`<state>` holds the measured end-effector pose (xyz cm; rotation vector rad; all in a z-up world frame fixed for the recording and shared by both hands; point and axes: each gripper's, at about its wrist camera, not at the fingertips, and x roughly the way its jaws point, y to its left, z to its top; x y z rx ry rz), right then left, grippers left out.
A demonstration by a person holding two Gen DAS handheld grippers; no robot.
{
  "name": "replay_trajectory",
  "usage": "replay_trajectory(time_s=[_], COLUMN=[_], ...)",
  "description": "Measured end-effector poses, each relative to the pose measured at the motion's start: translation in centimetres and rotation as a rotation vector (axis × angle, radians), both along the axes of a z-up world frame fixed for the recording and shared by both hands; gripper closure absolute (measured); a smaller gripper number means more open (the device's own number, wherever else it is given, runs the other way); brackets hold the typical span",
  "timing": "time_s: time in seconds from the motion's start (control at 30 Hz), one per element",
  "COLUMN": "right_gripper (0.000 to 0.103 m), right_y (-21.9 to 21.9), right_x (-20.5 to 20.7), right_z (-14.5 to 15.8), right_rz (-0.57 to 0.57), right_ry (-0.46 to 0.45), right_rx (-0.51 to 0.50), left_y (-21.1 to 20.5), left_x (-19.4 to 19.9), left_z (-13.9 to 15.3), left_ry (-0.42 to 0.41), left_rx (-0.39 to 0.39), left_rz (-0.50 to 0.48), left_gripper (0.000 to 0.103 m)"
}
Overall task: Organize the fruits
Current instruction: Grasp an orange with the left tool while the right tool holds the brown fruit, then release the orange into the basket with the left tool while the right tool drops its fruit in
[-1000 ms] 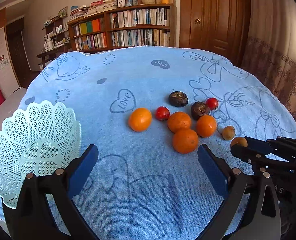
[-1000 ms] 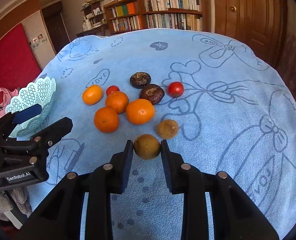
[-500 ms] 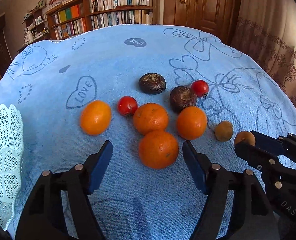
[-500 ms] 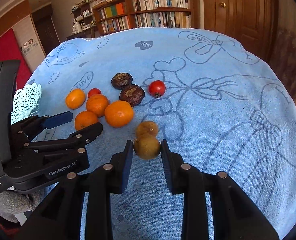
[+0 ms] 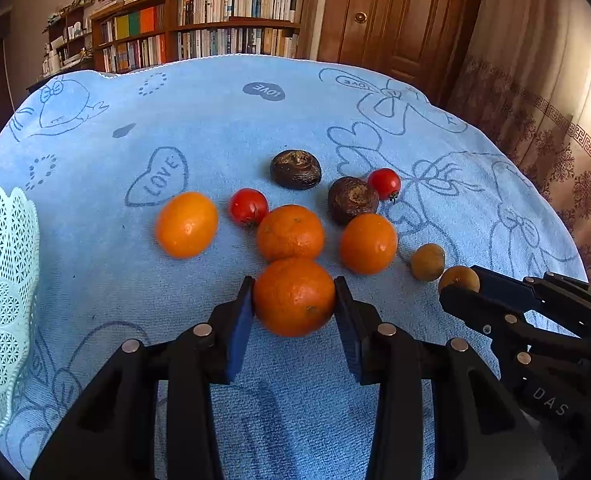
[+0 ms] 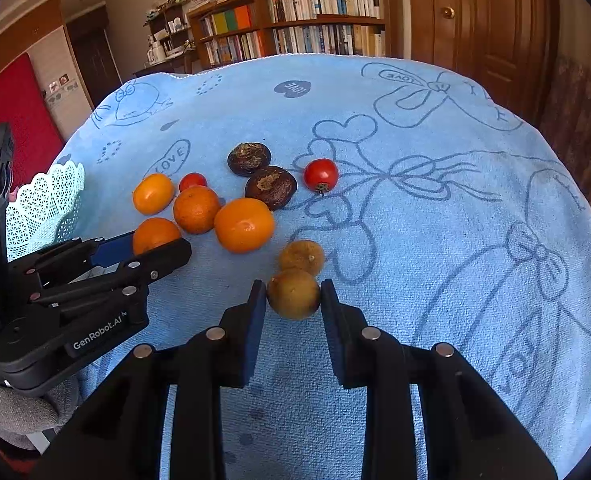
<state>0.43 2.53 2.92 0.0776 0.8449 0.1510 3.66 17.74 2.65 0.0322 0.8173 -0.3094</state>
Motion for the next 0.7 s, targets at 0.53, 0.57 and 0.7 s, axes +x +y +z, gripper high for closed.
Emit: replay_trajectory(time_s=[0.53, 0.57, 0.7], right_gripper=[0.074, 0.074, 0.074], right_y=[0.7, 0.7, 1.0], right_x=[-0.5, -0.6, -0.9], right_z=[0.9, 1.1, 1.5], right_rz=[0.015, 0.016, 0.025], right_ry=[-0.019, -0.023, -0.033], right_rx=[0.014, 0.016, 0.029], left_y=[7.1, 7.9, 11.5], left_x=[-2.2, -2.2, -2.6], left_z=[6.4, 6.8, 8.0], left_ry=[-0.17, -0.179, -0.193], left_rx=[0.022, 0.028, 0.046], left_rz=[0.207, 0.227, 0.295], left_gripper=[0.063, 0.063, 0.063])
